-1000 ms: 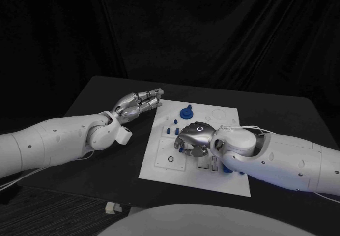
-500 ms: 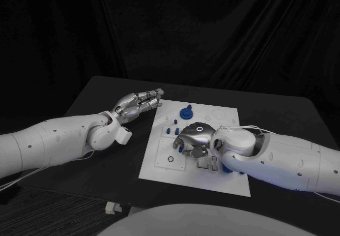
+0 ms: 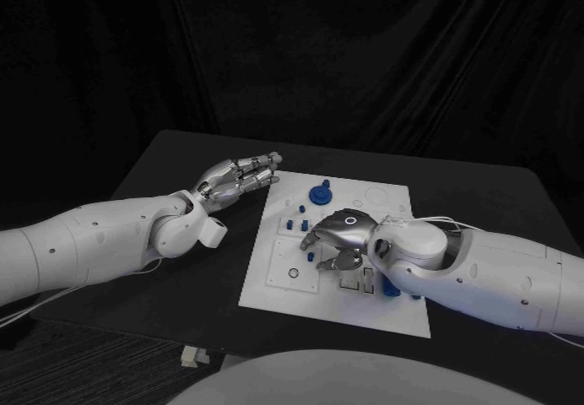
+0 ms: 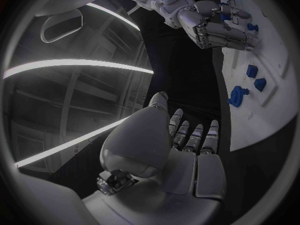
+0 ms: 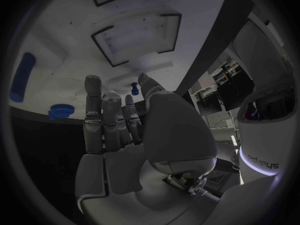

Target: Assemble the parts on the task board

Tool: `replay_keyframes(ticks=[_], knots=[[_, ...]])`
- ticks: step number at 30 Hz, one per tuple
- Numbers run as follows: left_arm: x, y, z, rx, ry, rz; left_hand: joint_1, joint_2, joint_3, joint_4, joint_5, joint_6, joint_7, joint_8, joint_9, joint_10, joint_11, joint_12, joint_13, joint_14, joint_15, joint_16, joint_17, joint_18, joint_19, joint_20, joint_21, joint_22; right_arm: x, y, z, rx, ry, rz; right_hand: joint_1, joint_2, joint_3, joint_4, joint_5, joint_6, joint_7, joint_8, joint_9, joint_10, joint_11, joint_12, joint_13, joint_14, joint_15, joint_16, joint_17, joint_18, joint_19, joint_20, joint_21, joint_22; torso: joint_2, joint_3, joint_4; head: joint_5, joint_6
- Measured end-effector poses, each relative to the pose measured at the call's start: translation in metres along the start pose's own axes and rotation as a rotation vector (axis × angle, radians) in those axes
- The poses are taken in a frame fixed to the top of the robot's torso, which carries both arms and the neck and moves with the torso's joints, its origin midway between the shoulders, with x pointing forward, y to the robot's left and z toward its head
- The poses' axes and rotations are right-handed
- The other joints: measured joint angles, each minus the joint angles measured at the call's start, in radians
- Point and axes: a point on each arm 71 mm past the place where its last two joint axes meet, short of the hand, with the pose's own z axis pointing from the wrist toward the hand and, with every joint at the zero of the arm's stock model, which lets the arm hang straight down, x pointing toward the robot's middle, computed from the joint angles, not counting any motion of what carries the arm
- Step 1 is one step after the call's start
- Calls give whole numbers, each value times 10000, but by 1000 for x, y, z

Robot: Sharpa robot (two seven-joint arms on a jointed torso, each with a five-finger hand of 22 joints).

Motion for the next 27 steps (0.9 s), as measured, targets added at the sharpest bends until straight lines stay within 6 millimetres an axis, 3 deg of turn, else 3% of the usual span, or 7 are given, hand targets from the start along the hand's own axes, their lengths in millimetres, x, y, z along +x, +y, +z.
replay_keyframes(ticks=[1,4,8,10,15,20,27], knots=[[0,0,0,-1,-2,1,0,0,0,0,0,0,0,0,0,0,0,0,0,0,0,0,0,0,0,0,0,6,-2,-2,-2,51,-43,-52,101,-17,-92,92,-5,0,0,0,-42,-147,7,0,-53,0,0,0,-31,-1,0,0,-57,0,0,0,0,0,0],[0,0,0,-2,-5,1,0,0,0,0,0,0,0,0,0,0,0,0,0,0,0,0,0,-1,0,0,0,21,-11,-7,-8,172,-246,-222,707,-249,-473,889,-5,-72,-72,0,-258,-693,106,-103,-417,-56,55,0,-167,0,23,21,-149,0,0,-1,-1,-1,0],[0,0,-1,-3,-5,-3,0,0,0,0,0,0,0,0,0,0,0,0,0,0,0,0,0,0,0,0,0,46,-35,-24,-24,531,-752,-617,1155,-423,-681,1644,-30,-67,-77,52,-419,-767,132,-101,-713,-56,56,124,-177,0,206,47,-58,0,0,-1,-1,13,0],[0,0,-1,-4,-6,-4,0,0,0,0,0,28,29,0,-1,0,0,0,0,0,0,0,0,0,-1,0,0,65,-45,-33,-33,754,-976,-778,1184,-416,-710,1709,-82,95,-79,123,-431,-802,97,-87,-791,11,44,124,-173,-1,239,15,-3,5,-1,-1,-2,14,0],[0,0,0,-3,0,-7,0,0,5,-5,39,36,37,0,-1,0,0,0,0,0,-1,0,9,0,71,0,0,91,-57,-59,-58,1494,-1346,-899,1498,-102,-557,1638,53,713,-92,391,-431,-558,86,143,-953,222,7,359,-29,-1,537,-10,385,8,-4,0,-6,-16,0],[0,0,0,-2,10,-13,0,0,28,-28,39,72,0,0,-2,0,0,0,0,24,24,39,9,-1,71,0,40,121,-56,-81,-76,2217,-1367,-785,1438,5,-557,1638,31,1227,-208,538,-431,29,28,367,-1095,664,-72,705,271,-2,1072,-69,1284,7,-4,-1,-2,-35,0],[1,0,1,2,33,-25,0,0,28,-28,78,73,1,0,7,1,0,0,0,36,36,39,8,-1,71,0,40,131,-41,-95,-86,2763,-1121,-411,1108,16,-615,1697,-405,1256,-214,485,-560,395,-12,406,-1216,871,-128,780,356,-2,1267,-144,1579,6,-8,-12,1,-59,0]])
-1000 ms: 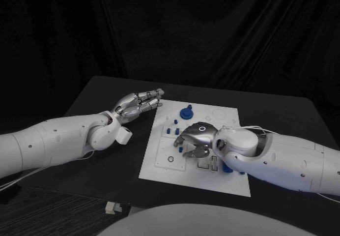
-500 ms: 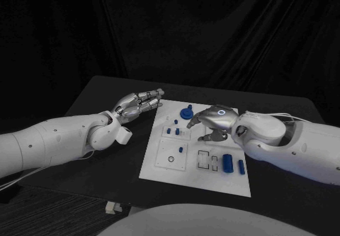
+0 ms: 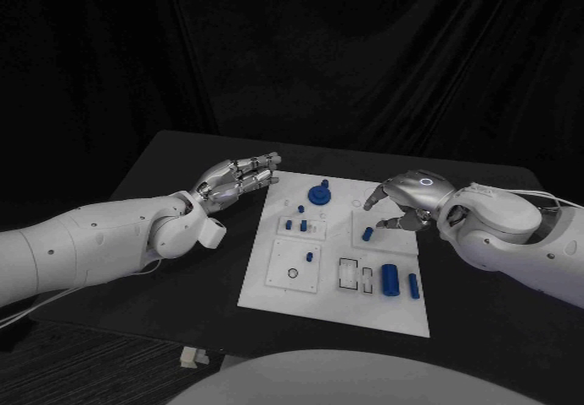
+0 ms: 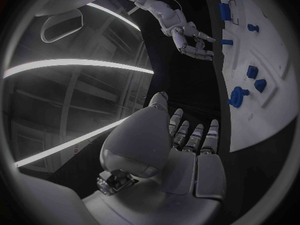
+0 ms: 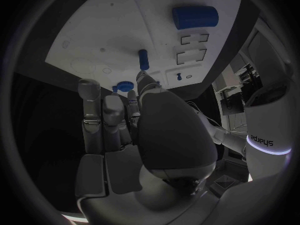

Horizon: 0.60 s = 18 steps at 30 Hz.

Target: Assemble the parts on the task board

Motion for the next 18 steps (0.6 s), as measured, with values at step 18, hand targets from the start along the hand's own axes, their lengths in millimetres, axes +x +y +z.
replay_keyframes(ticks=[18], knots=[[0,0,0,-2,2,1,0,0,28,-28,39,0,0,0,-1,0,0,0,0,0,0,0,-1,0,72,-1,0,37,28,1,3,160,515,523,-61,64,29,-171,-141,-360,473,-360,-241,566,-73,115,-30,106,-40,41,42,-96,114,-21,140,-2,12,11,-3,-31,0]])
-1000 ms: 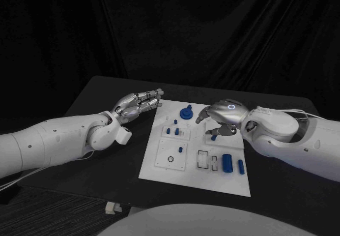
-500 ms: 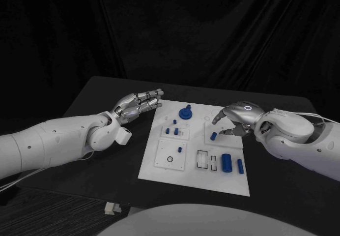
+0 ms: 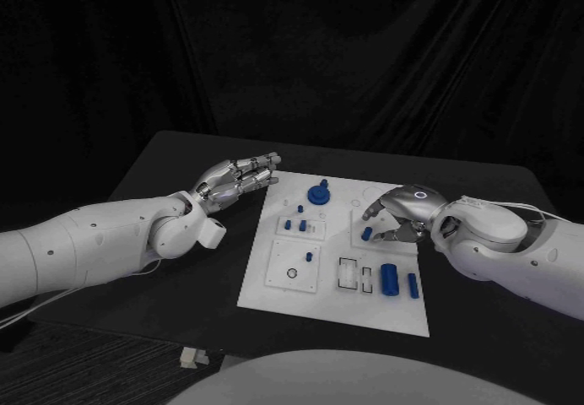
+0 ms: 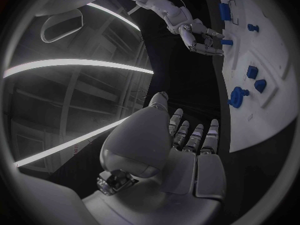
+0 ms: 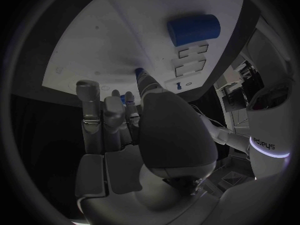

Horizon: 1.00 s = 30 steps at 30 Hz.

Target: Assemble the parts on the task board

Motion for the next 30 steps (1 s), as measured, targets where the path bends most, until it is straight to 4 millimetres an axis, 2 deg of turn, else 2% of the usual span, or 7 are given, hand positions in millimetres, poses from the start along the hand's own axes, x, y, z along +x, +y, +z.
replay_keyframes(ticks=[8,11,12,13,14,22,30], knots=[[0,0,0,-1,6,-5,40,-40,16,-16,38,36,36,0,-1,0,0,0,0,19,19,49,10,1,36,36,39,19,8,6,5,-176,133,145,250,171,66,-320,492,-92,78,-19,-36,403,-52,109,57,24,-25,0,-31,2,35,-35,0,-1,4,1,12,-3,0],[0,0,0,-2,11,-8,40,-40,28,-27,38,36,36,0,-1,0,0,0,0,36,36,49,10,0,36,36,39,30,11,9,7,-280,174,220,332,251,158,-461,827,59,229,80,-30,638,-60,156,76,36,-35,0,-23,3,72,-72,0,-1,3,2,12,-1,0],[0,0,0,-2,12,-9,40,-40,27,-27,38,36,36,0,-1,0,0,0,3,36,36,49,19,-12,60,11,39,35,12,9,7,-315,185,245,332,251,185,-487,904,141,240,80,-23,653,-51,156,76,36,-36,-1,-23,2,72,-72,0,-1,3,1,12,2,0],[0,0,0,-2,14,-10,40,-40,27,-27,38,36,36,0,-1,0,0,0,7,36,36,49,22,-167,72,0,39,40,12,10,8,-348,195,266,359,278,194,-496,979,223,243,146,-7,682,-80,156,76,35,-36,0,-23,4,72,-72,0,-2,2,1,12,6,0],[0,0,0,-2,15,-11,40,-40,27,-27,38,36,36,0,-1,0,0,30,11,36,36,49,22,-165,71,0,39,41,13,11,8,-378,202,284,369,288,227,-529,1025,303,248,189,11,763,-83,156,76,35,-36,-1,-23,4,72,-72,0,-1,1,1,12,7,0],[0,0,0,-4,19,-15,40,-40,27,-27,38,71,71,0,9,0,0,48,11,36,36,110,21,-163,71,0,39,51,16,15,10,-605,244,398,464,300,423,-719,1391,923,356,459,178,1286,-112,156,76,35,-36,-1,-99,4,72,-72,0,-2,0,2,7,10,0],[0,1,0,-10,17,-17,40,-40,27,-27,38,109,34,40,8,0,0,48,11,36,36,110,21,-161,108,37,39,50,16,15,10,-712,252,440,709,185,1054,-966,2263,1632,479,769,452,2060,-265,77,46,-22,-93,-122,-205,5,17,-126,-86,-3,0,2,7,2,0]])
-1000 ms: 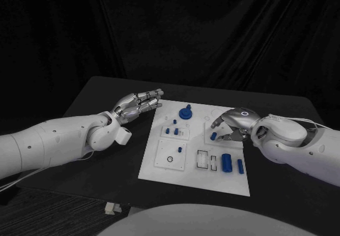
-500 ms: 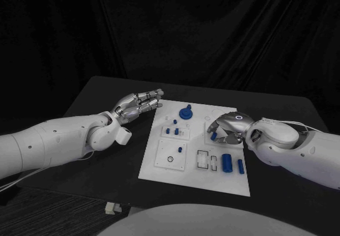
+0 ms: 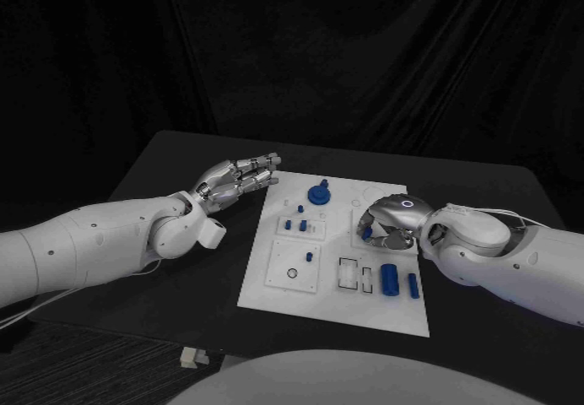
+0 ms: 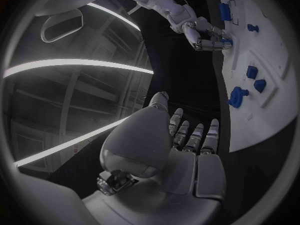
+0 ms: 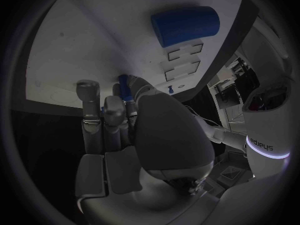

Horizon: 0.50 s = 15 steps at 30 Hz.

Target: Assemble the parts on the task board

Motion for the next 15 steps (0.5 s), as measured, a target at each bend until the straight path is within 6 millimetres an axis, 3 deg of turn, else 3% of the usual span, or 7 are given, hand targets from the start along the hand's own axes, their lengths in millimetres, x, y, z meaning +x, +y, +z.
replay_keyframes(ticks=[10,15], knots=[[0,0,-1,-10,-2,-8,0,0,56,1,45,35,35,0,-1,0,0,0,-1,0,0,0,-1,1,0,0,0,-1,-3,0,-6,-35,-244,56,53,-59,326,-163,176,294,114,107,192,470,-56,-97,-27,0,0,0,41,1,0,1,140,-1,0,0,-3,46,0],[0,0,-1,-12,-3,-10,0,0,56,1,44,35,35,0,-1,0,0,0,-2,0,0,0,-1,1,0,0,0,-1,-15,3,-9,-144,-585,-10,52,-60,368,-204,175,334,154,155,232,559,-40,-122,-26,0,0,0,52,1,0,0,203,-1,0,0,-7,76,0]])
